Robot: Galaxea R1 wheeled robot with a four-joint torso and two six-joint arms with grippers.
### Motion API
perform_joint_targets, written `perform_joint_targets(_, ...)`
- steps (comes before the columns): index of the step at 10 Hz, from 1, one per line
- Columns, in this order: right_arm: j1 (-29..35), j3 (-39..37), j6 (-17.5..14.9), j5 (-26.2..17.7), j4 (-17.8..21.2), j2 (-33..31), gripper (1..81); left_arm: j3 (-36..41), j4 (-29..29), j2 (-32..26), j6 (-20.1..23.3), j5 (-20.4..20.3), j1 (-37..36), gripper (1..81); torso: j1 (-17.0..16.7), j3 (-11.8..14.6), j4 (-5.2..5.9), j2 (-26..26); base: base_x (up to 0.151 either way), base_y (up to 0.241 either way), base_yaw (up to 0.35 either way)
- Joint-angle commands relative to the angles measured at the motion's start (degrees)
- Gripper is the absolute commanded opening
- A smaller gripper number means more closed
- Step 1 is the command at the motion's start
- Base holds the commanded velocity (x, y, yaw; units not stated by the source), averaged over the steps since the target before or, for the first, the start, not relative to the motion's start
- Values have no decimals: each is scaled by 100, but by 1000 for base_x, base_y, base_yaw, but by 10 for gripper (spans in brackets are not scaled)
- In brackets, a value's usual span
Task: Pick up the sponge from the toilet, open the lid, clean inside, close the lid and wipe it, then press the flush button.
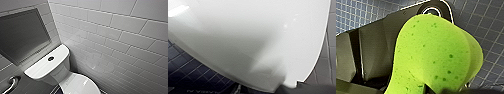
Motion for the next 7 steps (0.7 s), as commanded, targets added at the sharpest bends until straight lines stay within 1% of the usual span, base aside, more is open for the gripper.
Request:
perform_joint_targets(1, 31, 53, 30, -350, -54, -136, 10, -16, -56, 136, -27, 156, -413, 811, 0, 0, 0, 0, 0, 0, 0)
perform_joint_targets(3, 31, 61, 30, -350, -45, -136, 10, -96, -56, 172, -71, 129, -413, 811, 0, 0, 0, 0, 0, 0, 0)
perform_joint_targets(5, 48, 61, 30, -350, -46, -127, 10, -10, -47, 164, -80, 121, -413, 811, 0, 0, 0, 0, 0, 0, 0)
perform_joint_targets(7, 40, 53, 30, -350, -45, -127, 10, 498, -30, -55, -80, -45, -474, 811, 0, 0, 0, 0, 0, 0, 0)
